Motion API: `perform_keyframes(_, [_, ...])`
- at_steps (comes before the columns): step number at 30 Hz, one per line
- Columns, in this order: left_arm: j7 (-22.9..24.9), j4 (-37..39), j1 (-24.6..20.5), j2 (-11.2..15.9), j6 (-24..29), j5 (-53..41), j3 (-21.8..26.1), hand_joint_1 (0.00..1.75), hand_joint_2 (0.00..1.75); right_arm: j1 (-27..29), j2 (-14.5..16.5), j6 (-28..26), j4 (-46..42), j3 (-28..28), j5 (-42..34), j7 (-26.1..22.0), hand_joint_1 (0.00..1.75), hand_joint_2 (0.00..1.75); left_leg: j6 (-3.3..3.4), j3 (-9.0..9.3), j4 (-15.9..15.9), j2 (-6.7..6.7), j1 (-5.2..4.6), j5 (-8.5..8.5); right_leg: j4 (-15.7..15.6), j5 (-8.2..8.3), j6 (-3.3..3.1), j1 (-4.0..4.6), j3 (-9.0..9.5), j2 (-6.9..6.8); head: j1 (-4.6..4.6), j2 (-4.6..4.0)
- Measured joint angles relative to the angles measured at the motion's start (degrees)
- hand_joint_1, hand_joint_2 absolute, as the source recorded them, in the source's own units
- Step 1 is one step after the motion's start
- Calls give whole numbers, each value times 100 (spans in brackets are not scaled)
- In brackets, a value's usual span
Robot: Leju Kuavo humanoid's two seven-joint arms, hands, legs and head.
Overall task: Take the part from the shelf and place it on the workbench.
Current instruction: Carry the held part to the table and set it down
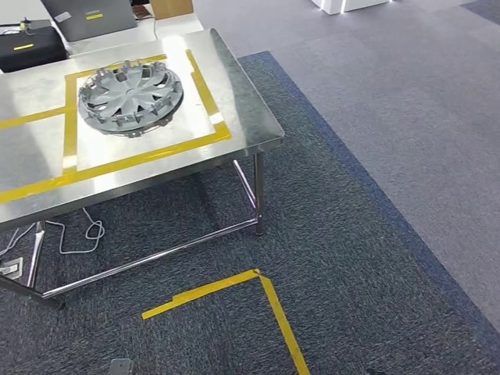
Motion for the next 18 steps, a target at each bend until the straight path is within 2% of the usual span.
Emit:
perform_keyframes(1, [15,0,0,1,-14,23,5,0,0,-3,5,-4,0,0,8,5,0,0,-30,-71,198,-139,16,-166,-5,29,-44,-7,-9,65,-4,0])
perform_keyframes(3, [45,0,12,3,-30,62,24,0,0,-16,21,-13,0,0,17,8,0,0,-58,-336,897,-426,33,-602,-2,80,-106,0,-54,203,-14,0])
perform_keyframes(4, [58,0,21,4,-29,70,33,0,0,-16,30,-15,0,1,22,9,0,0,-56,-472,1259,-477,35,-762,-1,99,-119,10,-79,280,-12,0])
perform_keyframes(5, [69,0,27,4,-21,75,38,0,0,-10,38,-19,0,1,28,10,0,0,-45,-547,1471,-496,34,-811,1,115,-124,23,-97,358,-13,0])
perform_keyframes(6, [77,0,29,4,-4,76,39,0,0,-3,43,-28,0,1,38,17,0,0,-22,-534,1478,-507,32,-743,2,130,-123,35,-109,438,-12,0])
perform_keyframes(7, [86,0,27,4,19,76,40,0,0,2,47,-44,0,1,51,28,0,0,12,-425,1264,-531,28,-573,3,145,-120,49,-114,517,-11,0])
perform_keyframes(8, [95,0,23,3,41,75,43,0,0,2,51,-64,0,1,62,42,0,0,63,-243,881,-606,22,-344,3,160,-114,61,-117,598,-12,0])
perform_keyframes(10, [111,0,13,4,61,87,61,0,0,-10,78,-101,-1,-1,73,64,0,0,172,69,184,-864,15,-54,9,195,-83,73,-144,740,-3,0])
perform_keyframes(11, [124,0,8,2,60,101,76,0,0,-19,91,-110,-1,-1,72,68,0,0,207,144,-6,-957,9,-6,13,217,-54,64,-174,802,-5,0])
perform_keyframes(12, [137,0,1,2,59,120,97,0,0,-20,103,-114,-2,-1,71,68,0,0,222,155,-61,-987,4,-18,13,244,-15,50,-209,858,-8,0])
perform_keyframes(13, [145,0,-5,-7,56,138,113,0,0,-15,109,-117,-2,0,70,67,0,0,223,152,-100,-940,1,1,6,274,31,40,-243,921,-15,0])
perform_keyframes(14, [155,0,-14,-14,51,151,126,0,0,-3,115,-117,-2,1,69,65,0,0,221,154,-141,-874,12,27,10,283,64,35,-283,910,-18,0])
perform_keyframes(15, [157,0,-22,-25,44,158,135,0,0,8,120,-118,-2,0,69,62,0,0,224,155,-186,-812,26,61,51,245,92,42,-331,822,-9,0])
perform_keyframes(16, [160,0,-25,-37,33,162,143,0,0,8,123,-119,-2,-1,68,55,0,0,229,153,-229,-735,42,96,197,133,116,49,-422,685,8,0])
perform_keyframes(18, [165,0,-16,-50,17,158,165,0,0,-18,122,-114,-2,-2,62,21,0,0,240,132,-257,-567,48,125,816,-247,163,44,-713,395,34,0])
